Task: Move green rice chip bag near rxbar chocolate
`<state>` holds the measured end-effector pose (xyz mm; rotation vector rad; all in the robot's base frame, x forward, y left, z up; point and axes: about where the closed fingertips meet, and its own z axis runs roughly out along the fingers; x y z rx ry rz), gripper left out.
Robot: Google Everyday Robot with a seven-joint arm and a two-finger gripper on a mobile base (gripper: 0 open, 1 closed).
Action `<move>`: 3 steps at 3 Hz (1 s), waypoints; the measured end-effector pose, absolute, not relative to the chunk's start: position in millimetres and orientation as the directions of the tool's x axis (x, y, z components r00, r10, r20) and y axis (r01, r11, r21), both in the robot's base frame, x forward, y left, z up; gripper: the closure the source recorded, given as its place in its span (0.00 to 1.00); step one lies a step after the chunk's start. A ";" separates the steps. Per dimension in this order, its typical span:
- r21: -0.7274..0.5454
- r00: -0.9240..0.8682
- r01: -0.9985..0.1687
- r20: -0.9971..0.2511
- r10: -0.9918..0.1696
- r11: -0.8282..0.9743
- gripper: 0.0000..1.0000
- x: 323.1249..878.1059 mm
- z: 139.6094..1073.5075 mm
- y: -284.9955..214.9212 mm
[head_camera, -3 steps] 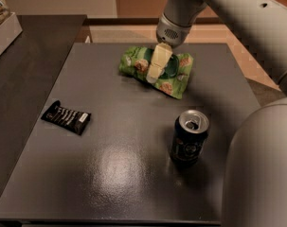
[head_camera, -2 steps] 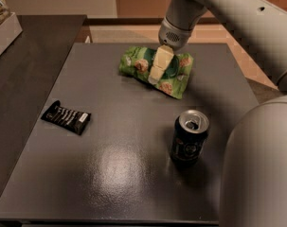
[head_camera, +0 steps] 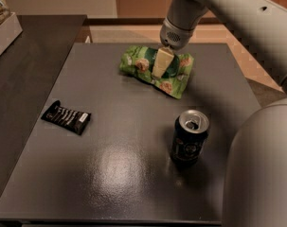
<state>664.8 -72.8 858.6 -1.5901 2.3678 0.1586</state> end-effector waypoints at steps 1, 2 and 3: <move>-0.082 -0.338 -0.923 -0.295 -0.894 0.376 0.64 659.9 865.2 -71.3; -0.122 -0.286 -0.934 -0.305 -0.908 0.335 0.88 648.7 886.6 -62.3; -0.165 -0.208 -0.948 -0.322 -0.924 0.271 1.00 633.9 913.0 -45.8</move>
Offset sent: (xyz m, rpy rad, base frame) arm -0.0330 0.0202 0.0616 -0.0123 -0.1167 0.1107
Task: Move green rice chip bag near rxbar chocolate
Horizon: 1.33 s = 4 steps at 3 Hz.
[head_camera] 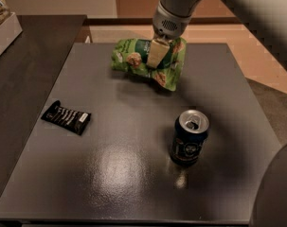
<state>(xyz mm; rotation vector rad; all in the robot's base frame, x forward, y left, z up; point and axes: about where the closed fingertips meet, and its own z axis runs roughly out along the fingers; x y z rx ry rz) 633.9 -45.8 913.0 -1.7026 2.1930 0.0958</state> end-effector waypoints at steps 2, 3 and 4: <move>-0.250 0.061 -0.968 -0.338 -0.939 0.027 1.00 596.6 948.0 3.4; -0.273 0.222 -0.953 -0.334 -0.916 -0.131 1.00 582.2 953.9 27.9; -0.274 0.341 -0.926 -0.316 -0.885 -0.259 1.00 573.4 950.2 47.4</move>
Offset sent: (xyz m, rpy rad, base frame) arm -0.0611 0.0778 0.0520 0.0004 -0.1460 0.4554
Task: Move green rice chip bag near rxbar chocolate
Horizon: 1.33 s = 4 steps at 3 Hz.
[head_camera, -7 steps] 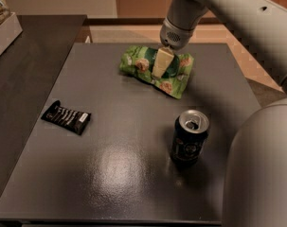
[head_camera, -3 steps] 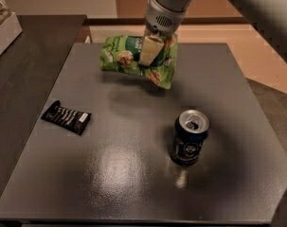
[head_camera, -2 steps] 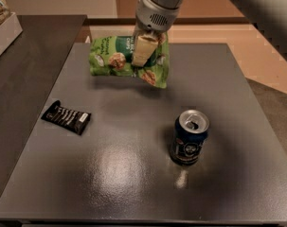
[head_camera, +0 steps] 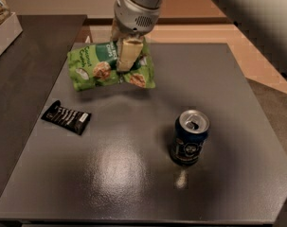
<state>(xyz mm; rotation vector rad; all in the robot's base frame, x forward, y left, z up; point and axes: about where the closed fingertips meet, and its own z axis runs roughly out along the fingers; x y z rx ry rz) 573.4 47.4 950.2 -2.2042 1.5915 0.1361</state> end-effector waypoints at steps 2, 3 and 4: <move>-0.235 0.452 -0.888 -0.299 -0.840 -0.394 0.83 565.0 932.5 76.1; -0.202 0.467 -0.884 -0.302 -0.831 -0.422 0.59 563.2 921.1 83.6; -0.178 0.478 -0.878 -0.307 -0.823 -0.444 0.36 561.1 913.0 89.0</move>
Offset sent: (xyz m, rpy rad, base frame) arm -0.0105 0.0391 -0.0301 -0.0556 0.0688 0.1925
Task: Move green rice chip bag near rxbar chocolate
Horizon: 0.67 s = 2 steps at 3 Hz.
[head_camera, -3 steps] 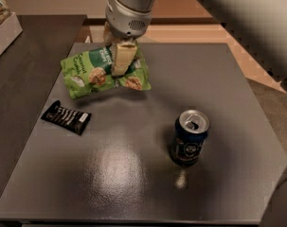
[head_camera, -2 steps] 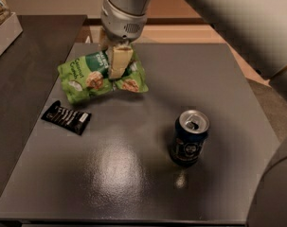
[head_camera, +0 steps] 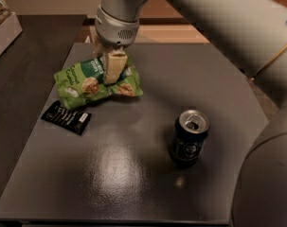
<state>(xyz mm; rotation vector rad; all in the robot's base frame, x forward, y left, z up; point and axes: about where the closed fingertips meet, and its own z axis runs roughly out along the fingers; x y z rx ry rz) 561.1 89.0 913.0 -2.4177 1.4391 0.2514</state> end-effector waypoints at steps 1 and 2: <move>-0.161 0.479 -0.878 -0.314 -0.820 -0.452 0.13 560.5 906.8 92.8; -0.167 0.480 -0.877 -0.315 -0.819 -0.450 0.00 561.7 906.4 94.8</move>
Offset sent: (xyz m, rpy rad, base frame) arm -0.0006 0.0032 -0.0052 -0.0025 0.0156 0.0069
